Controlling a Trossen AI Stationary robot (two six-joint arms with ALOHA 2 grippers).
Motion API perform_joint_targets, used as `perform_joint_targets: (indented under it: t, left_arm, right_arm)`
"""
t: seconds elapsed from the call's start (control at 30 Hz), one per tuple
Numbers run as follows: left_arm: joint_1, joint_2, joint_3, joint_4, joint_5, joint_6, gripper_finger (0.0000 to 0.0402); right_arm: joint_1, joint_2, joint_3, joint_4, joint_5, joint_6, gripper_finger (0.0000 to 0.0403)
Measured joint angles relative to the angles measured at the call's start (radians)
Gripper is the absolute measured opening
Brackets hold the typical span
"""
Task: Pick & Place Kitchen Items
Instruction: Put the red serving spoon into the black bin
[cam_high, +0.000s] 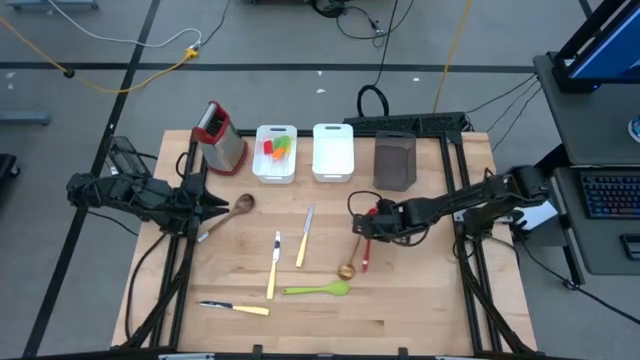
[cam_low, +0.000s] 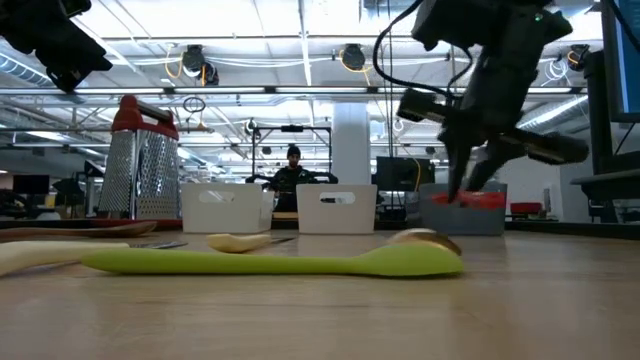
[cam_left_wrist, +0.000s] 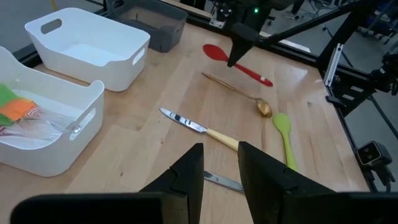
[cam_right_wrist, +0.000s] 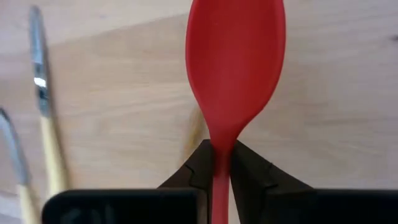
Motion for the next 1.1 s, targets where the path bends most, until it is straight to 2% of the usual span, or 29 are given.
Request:
perform_joint_targets:
  t: [0.17, 0.27, 0.53, 0.8, 0.97, 1.1]
  left_arm:
    - [0.0, 0.0, 0.0, 0.0, 0.0, -0.001, 0.0102]
    - [0.0, 0.0, 0.0, 0.0, 0.0, -0.002, 0.0102]
    - [0.0, 0.0, 0.0, 0.002, 0.0, -0.005, 0.0102]
    - [0.0, 0.0, 0.0, 0.012, -0.001, -0.006, 0.0102]
    - [0.0, 0.0, 0.0, 0.012, -0.014, -0.028, 0.0102]
    - [0.0, 0.0, 0.0, 0.012, -0.027, -0.055, 0.0102]
  right_arm:
    - [0.0, -0.052, 0.0, -0.02, -0.012, -0.117, 0.0024]
    - [0.0, -0.085, 0.0, 0.041, 0.027, -0.227, 0.0024]
    - [-0.002, -0.146, 0.0, 0.406, 0.231, -0.696, 0.0024]
    - [-0.039, -0.158, 0.0, 0.783, 0.247, -1.083, 0.0024]
    - [-0.092, -0.159, 0.0, 0.968, 0.218, -1.115, 0.0024]
    - [-0.154, -0.159, 0.0, 1.036, 0.175, -1.004, 0.0024]
